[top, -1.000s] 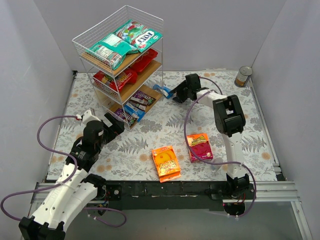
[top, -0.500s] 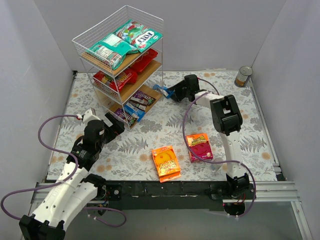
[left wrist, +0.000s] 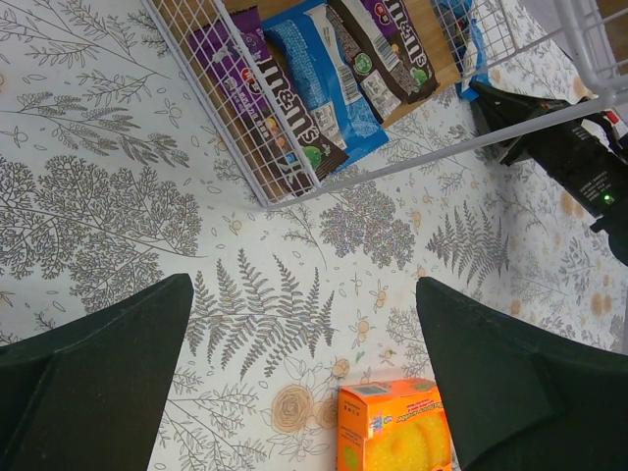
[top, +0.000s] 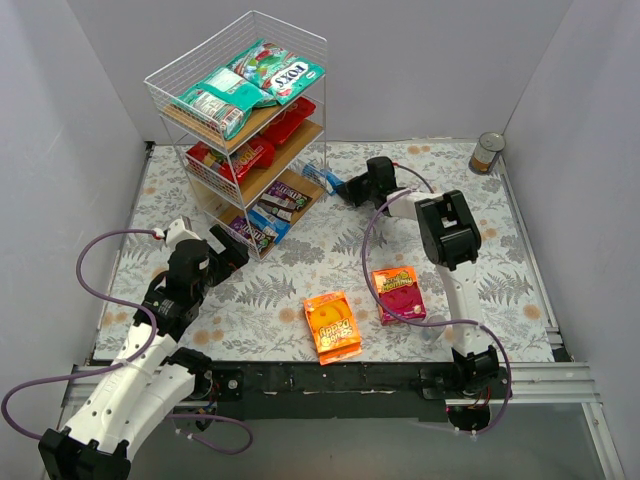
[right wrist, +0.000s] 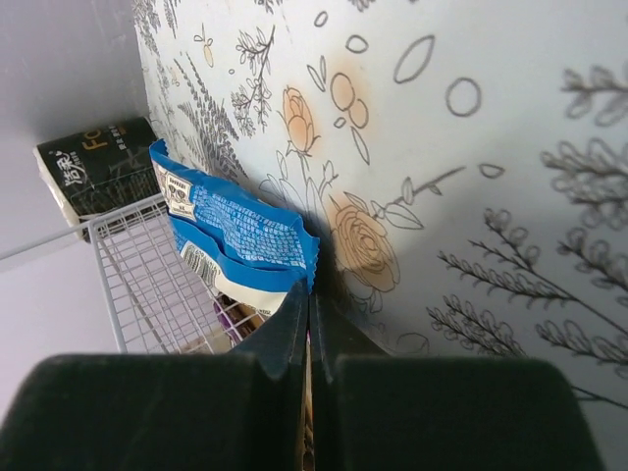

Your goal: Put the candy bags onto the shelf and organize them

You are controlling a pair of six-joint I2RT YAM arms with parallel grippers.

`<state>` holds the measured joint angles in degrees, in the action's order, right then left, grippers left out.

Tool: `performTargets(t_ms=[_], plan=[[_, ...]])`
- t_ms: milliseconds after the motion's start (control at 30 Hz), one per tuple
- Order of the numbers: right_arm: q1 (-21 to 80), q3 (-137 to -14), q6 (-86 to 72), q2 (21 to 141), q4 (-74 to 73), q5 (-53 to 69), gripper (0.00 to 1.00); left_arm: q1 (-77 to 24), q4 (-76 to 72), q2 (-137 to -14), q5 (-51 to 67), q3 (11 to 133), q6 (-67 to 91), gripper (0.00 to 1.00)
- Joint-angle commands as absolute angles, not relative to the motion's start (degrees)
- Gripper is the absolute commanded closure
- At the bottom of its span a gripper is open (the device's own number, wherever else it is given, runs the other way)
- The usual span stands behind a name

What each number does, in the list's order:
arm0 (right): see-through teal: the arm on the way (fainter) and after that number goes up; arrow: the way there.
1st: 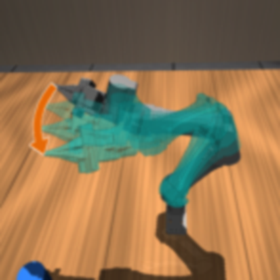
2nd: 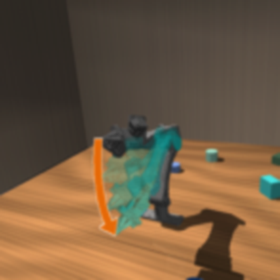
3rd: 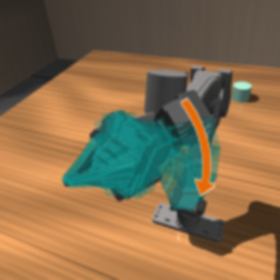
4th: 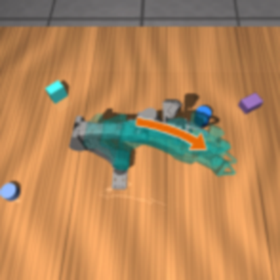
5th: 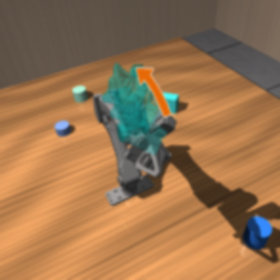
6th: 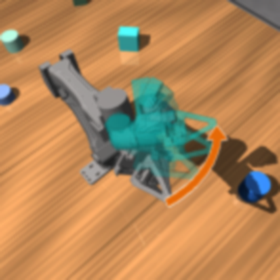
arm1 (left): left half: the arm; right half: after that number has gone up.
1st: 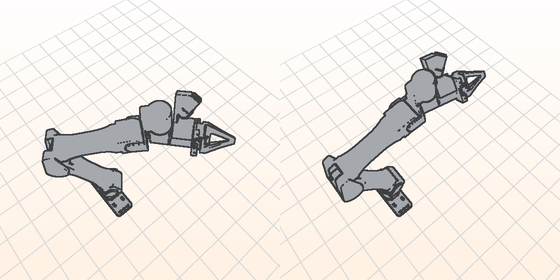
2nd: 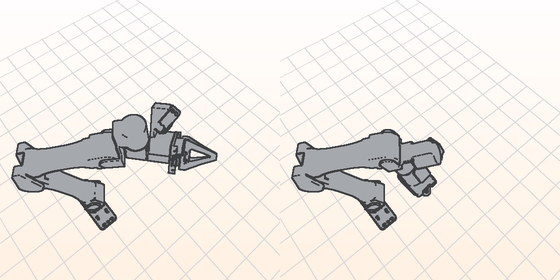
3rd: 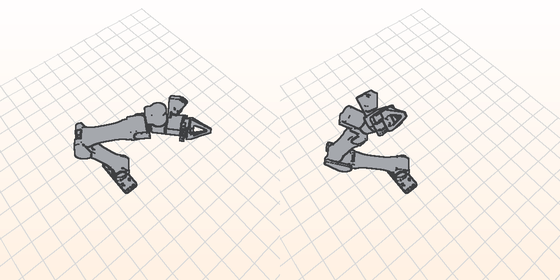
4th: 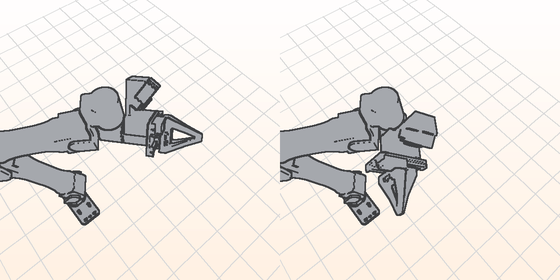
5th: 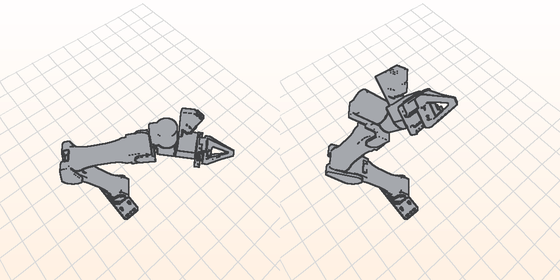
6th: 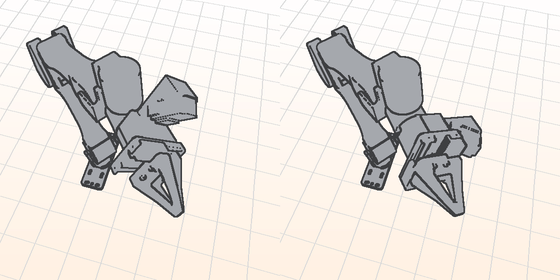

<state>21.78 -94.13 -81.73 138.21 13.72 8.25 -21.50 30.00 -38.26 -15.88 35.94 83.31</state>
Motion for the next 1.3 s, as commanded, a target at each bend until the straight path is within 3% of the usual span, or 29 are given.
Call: performTargets(t_ms=[0, 333, 800, 1267], plan=[[21.36, -89.57, -81.91, 134.65, 17.22, 5.63, 0.99, -21.62, 30.32, -37.71, -17.58, 37.62, 82.44, 0.02], [19.6, -75.68, -76.82, 119.72, 20.66, 1.32, 0.99, -21.62, 29.36, -38.32, -17.05, 36.48, 82.62, 0.02], [19.51, -65.66, -65.92, 100.91, 15.03, 6.5, 0.99, -21.62, 27.33, -37.44, -16.26, 34.46, 82.62, 0.02], [22.59, -69.95, -63.63, 99.93, 16.61, 12.74, 0.99, -21.62, 26.02, -38.15, -15.56, 34.19, 82.27, 0.02]])
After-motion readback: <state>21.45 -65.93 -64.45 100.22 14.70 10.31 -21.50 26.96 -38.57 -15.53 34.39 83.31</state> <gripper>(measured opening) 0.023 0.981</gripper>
